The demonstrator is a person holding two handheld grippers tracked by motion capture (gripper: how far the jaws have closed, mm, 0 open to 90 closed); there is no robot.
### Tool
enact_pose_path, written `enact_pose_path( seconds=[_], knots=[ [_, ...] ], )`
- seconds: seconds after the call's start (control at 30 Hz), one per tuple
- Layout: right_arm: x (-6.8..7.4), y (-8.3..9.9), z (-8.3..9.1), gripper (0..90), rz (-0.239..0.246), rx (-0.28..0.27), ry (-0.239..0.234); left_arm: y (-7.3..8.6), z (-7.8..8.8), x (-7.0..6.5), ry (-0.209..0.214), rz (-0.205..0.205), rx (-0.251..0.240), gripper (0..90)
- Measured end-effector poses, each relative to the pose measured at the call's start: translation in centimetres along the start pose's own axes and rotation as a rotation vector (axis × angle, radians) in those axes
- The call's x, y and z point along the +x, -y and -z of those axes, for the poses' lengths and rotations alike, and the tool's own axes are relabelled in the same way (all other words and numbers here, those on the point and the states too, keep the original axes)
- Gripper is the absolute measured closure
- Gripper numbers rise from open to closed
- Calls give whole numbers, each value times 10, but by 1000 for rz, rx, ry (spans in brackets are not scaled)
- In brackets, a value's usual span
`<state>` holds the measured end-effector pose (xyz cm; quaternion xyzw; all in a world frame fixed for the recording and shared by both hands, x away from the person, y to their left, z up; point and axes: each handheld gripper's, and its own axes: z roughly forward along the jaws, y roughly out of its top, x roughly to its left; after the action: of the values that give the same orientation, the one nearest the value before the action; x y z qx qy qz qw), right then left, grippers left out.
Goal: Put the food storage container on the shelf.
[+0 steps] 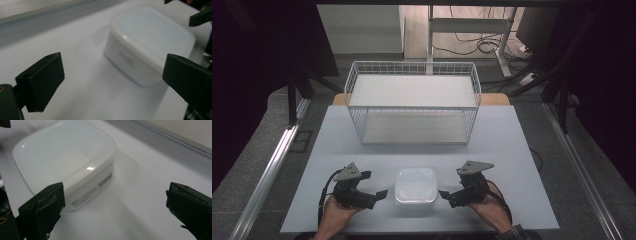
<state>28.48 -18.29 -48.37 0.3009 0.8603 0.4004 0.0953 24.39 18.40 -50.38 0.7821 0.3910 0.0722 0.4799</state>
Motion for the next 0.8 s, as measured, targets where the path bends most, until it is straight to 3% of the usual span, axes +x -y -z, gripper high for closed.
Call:
enact_pose_path(
  seconds=[0.2,0.37,0.53,0.7,0.8],
  knots=[
    [7,-10,-2,4,-23,-12,-42,-14,-8,-6,22,-35,30,48],
    [12,-17,-11,6,-31,19,-80,-23,-24,-11,38,-58,75,52],
    [17,-27,-22,40,-29,47,-91,-33,-41,-10,56,-43,107,59],
    [15,-28,-32,84,-68,69,-96,-28,-48,-9,66,-13,138,118],
    [12,-24,-35,168,-133,87,-132,-24,-49,-4,149,48,138,185]
  ],
)
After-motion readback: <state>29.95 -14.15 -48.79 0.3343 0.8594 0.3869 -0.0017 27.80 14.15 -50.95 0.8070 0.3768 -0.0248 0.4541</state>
